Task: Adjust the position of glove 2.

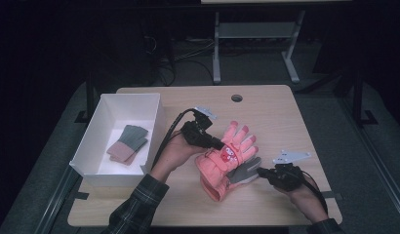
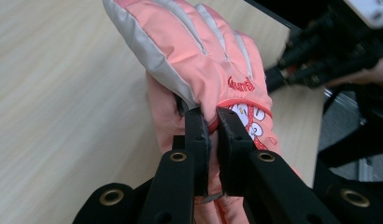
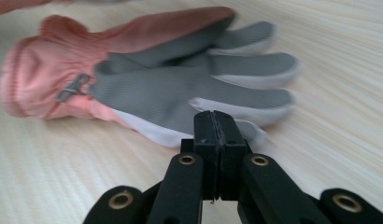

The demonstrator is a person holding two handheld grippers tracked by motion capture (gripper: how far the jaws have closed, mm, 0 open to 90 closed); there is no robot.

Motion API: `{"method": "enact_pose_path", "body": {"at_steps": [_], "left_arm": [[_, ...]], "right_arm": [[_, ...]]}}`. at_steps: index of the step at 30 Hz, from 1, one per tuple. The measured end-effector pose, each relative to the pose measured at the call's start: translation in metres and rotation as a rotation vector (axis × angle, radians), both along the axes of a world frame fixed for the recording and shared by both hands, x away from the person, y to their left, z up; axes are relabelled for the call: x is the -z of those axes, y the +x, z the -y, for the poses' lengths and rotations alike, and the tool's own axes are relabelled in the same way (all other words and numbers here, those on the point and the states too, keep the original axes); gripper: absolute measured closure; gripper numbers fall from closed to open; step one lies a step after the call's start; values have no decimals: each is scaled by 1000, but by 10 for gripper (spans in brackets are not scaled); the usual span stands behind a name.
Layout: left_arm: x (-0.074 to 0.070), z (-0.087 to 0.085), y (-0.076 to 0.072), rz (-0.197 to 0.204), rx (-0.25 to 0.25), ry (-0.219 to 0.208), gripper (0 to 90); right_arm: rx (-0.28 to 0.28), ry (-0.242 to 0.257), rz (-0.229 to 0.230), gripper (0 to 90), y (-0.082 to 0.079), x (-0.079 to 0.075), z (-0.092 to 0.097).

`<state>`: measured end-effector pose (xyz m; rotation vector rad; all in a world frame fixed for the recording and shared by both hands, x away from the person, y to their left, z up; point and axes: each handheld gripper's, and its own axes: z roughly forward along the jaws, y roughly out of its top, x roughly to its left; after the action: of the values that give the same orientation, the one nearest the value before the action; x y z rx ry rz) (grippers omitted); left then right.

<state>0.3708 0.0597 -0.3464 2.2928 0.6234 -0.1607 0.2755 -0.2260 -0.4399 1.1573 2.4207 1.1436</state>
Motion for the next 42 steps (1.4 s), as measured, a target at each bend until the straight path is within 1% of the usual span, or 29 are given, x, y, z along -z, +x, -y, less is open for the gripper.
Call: {"method": "enact_pose_path", "body": {"at_steps": [1, 2, 4, 5, 6, 7, 9, 10, 11, 14, 17, 19, 21, 22, 23, 24, 25, 26, 28, 29, 30, 31, 34, 35, 38, 39, 40, 41, 42], "left_arm": [[3, 5, -1, -2, 17, 13, 837], [3, 5, -1, -2, 17, 13, 837], [7, 11, -3, -9, 27, 17, 837], [11, 16, -5, -17, 39, 22, 837], [11, 16, -5, -17, 39, 22, 837], [16, 20, -5, -23, 54, 36, 837], [22, 24, -6, -21, 54, 58, 836], [22, 24, -6, -21, 54, 58, 836], [29, 26, -5, -28, 55, 71, 836], [34, 27, -4, -31, 58, 79, 836], [41, 28, -3, -28, 53, 87, 835], [48, 28, -2, -31, 56, 85, 834], [49, 26, -2, -28, 52, 82, 834], [49, 26, -2, -28, 52, 82, 832], [50, 25, -2, -21, 52, 79, 831], [50, 25, -2, -21, 52, 79, 829], [50, 25, -3, -20, 45, 72, 827], [50, 25, -3, -20, 45, 72, 825], [50, 24, -4, -16, 47, 67, 822], [50, 24, -4, -12, 47, 63, 812], [50, 24, -4, -12, 47, 63, 806], [50, 24, -4, -10, 44, 56, 798], [49, 23, -5, -7, 46, 57, 767], [48, 22, -6, -4, 48, 46, 752], [49, 22, -6, 8, 58, 51, 691], [49, 22, -7, 9, 59, 50, 691], [48, 21, -7, 14, 61, 45, 653], [46, 18, -9, 20, 59, 42, 581], [46, 18, -9, 20, 59, 42, 537]], "right_arm": [[26, -2, 2, 892, 1, -1, 6], [38, -1, 2, 892, 1, -1, 9], [42, -1, 6, 892, 1, -2, 12], [56, -1, 4, 891, 1, -2, 15], [56, -1, 4, 891, 1, -2, 15], [62, 2, 4, 891, 1, -2, 17], [62, -8, 10, 891, 1, -2, 18], [62, -8, 10, 891, 1, -2, 18], [70, -10, 10, 891, 1, -2, 18], [79, -8, 10, 891, 1, -3, 19], [91, -7, 24, 891, 0, -5, 20], [94, 13, 29, 900, -1, -9, 21], [59, 57, 39, 900, -4, -13, 19], [59, 57, 39, 900, -4, -13, 19], [28, 88, 50, 900, -7, -16, 12], [28, 88, 50, 900, -7, -16, 12], [-7, 107, 58, 900, -8, -19, 1], [-7, 107, 58, 900, -8, -19, 1], [-32, 110, 57, 900, -8, -20, -10], [-58, 107, 64, 900, -7, -20, -20], [-58, 107, 64, 900, -7, -20, -20], [-72, 103, 59, 900, -6, -20, -27], [-80, 90, 58, 900, -4, -18, -33], [-79, 85, 54, 900, -4, -17, -34], [-77, 82, 47, 900, -2, -14, -34], [-75, 81, 43, 900, -2, -13, -34], [-77, 77, 39, 900, -1, -12, -35], [-76, 73, 39, 900, -1, -11, -37], [-76, 73, 39, 900, -1, -11, -37]]}}
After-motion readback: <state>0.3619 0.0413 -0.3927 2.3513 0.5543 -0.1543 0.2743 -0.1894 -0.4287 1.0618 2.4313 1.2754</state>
